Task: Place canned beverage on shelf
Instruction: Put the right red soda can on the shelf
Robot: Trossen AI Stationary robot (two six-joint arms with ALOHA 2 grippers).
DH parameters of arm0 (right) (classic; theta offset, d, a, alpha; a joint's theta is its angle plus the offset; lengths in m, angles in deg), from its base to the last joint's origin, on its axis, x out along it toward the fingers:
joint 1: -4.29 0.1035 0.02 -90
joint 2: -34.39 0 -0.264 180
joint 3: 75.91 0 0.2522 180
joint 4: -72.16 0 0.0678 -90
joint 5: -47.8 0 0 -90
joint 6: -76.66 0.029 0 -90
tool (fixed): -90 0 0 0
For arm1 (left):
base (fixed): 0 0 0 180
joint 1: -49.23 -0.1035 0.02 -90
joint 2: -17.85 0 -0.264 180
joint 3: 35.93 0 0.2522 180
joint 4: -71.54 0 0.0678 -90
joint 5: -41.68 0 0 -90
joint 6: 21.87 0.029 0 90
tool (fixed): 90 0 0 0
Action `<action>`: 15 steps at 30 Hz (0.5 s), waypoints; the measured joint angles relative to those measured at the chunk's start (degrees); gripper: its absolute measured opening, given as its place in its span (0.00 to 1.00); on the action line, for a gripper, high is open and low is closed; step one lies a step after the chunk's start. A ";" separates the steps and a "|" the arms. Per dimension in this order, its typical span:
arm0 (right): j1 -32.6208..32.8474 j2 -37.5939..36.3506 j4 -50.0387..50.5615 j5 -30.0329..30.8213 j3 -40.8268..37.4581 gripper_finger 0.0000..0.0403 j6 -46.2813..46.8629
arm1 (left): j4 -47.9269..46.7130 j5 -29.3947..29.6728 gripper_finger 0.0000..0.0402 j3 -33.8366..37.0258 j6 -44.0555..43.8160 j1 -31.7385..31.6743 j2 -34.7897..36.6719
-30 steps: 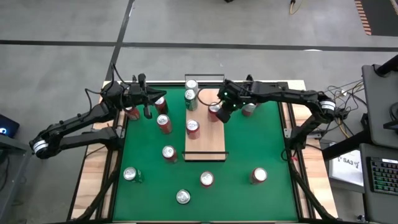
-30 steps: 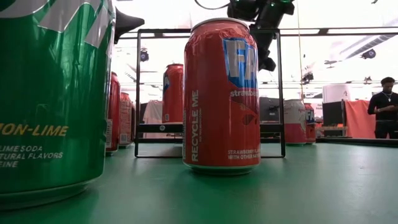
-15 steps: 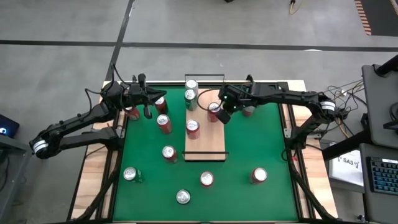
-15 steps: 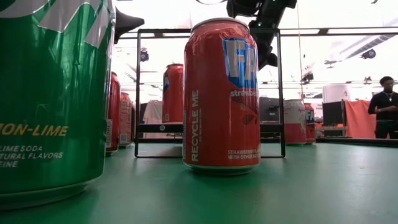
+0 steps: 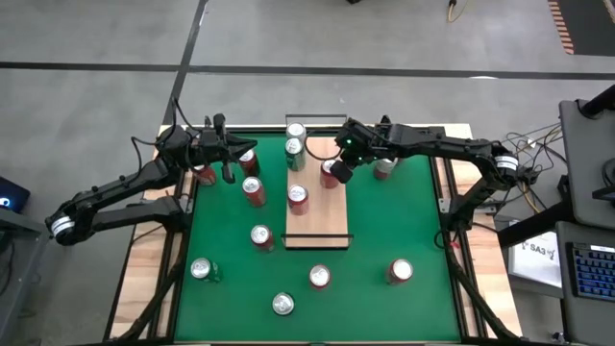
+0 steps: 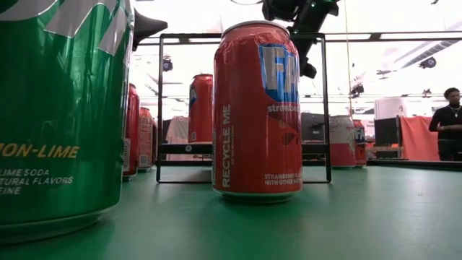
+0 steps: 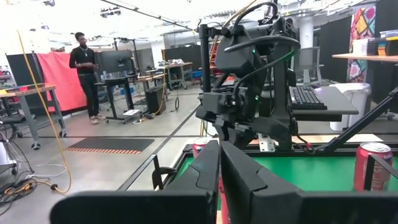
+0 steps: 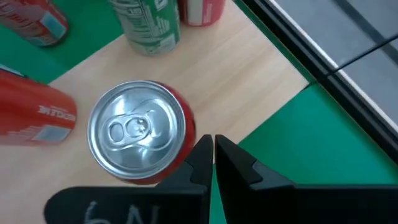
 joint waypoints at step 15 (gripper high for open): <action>4.78 0.02 0.00 -2.32 -0.11 0.02 5.69 | 0.00 0.00 0.00 0.00 0.00 0.00 0.00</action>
